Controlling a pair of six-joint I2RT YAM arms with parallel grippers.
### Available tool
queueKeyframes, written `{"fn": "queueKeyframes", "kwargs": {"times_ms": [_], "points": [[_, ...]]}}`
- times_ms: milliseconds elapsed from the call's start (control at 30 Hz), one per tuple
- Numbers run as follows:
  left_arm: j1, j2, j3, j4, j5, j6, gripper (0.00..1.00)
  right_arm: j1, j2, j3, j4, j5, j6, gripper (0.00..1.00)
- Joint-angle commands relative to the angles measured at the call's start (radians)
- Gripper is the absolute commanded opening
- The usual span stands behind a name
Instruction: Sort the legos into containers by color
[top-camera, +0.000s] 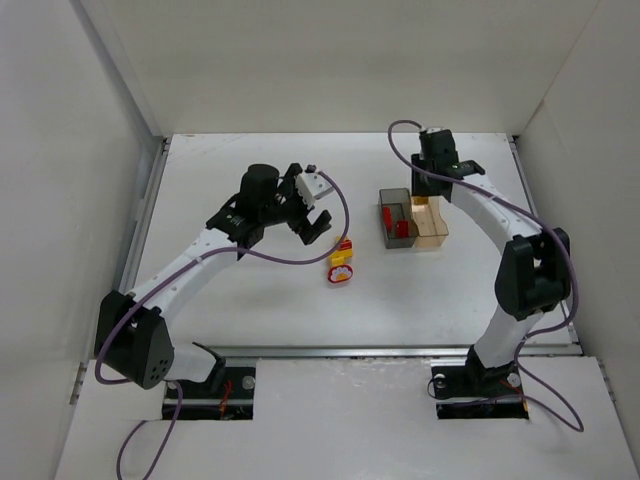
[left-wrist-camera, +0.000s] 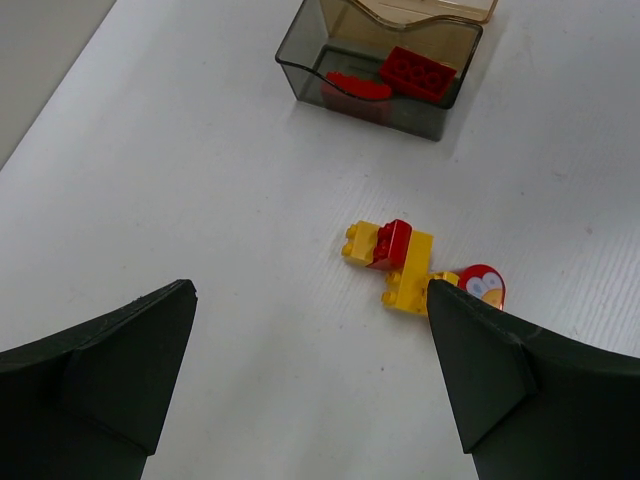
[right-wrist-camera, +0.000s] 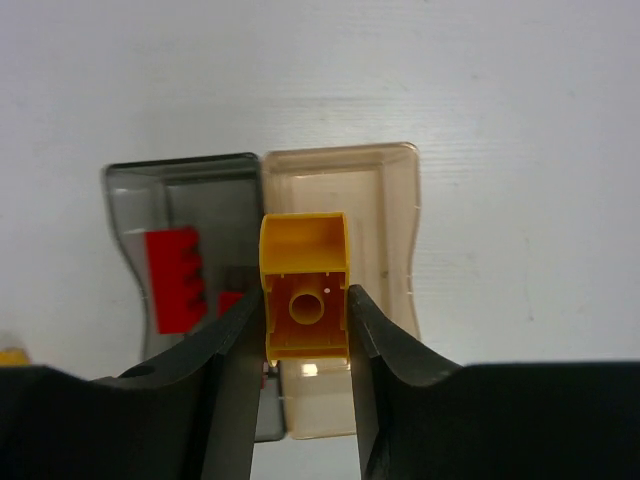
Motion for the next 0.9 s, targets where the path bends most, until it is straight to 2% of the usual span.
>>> {"fn": "queueKeyframes", "kwargs": {"times_ms": [0,33,67,133,167,200,233,333,533,600,700,800,867], "points": [[0.001,-0.033,-0.013,0.031,0.024,0.007,1.0,-0.035,-0.001,-0.05,-0.009,-0.004,-0.053,0.0],[0.001,-0.033,-0.013,0.031,0.033,0.007,1.0,-0.035,-0.001,-0.05,-0.009,-0.016,-0.053,0.03],[0.001,-0.033,-0.013,0.031,0.033,0.007,1.0,-0.035,0.008,-0.061,-0.009,-0.016,-0.053,0.14],[0.001,-0.033,-0.013,0.031,0.043,0.007,1.0,-0.044,0.019,-0.061,0.0,-0.027,-0.053,0.39],[0.001,-0.042,-0.013,0.031,0.043,0.007,1.0,-0.044,0.019,-0.061,0.0,-0.027,-0.053,0.61],[0.001,-0.042,-0.013,0.031,0.043,0.007,1.0,-0.044,0.019,-0.061,0.0,-0.016,-0.053,0.69],[0.001,-0.042,-0.013,0.031,0.043,0.007,1.0,-0.044,0.019,-0.05,0.0,-0.016,-0.044,0.73],[0.001,-0.042,-0.013,0.031,0.043,0.007,1.0,-0.044,0.008,-0.039,0.0,-0.016,-0.044,0.8],[-0.008,-0.033,-0.022,-0.006,0.061,0.056,1.0,-0.044,-0.05,-0.027,0.032,-0.136,-0.054,0.82],[-0.026,0.002,0.007,-0.065,0.037,0.065,1.0,-0.006,-0.072,-0.048,0.064,-0.219,-0.054,0.82],[-0.054,0.105,0.088,-0.189,0.015,0.027,1.0,0.058,-0.081,-0.038,0.073,-0.208,-0.048,0.84],[-0.126,0.229,0.174,-0.323,-0.031,0.047,1.0,0.058,-0.043,-0.028,0.06,-0.237,0.008,0.84],[-0.17,0.266,0.198,-0.34,-0.107,0.083,1.0,0.058,-0.034,-0.019,0.073,-0.258,0.028,0.84]]}}
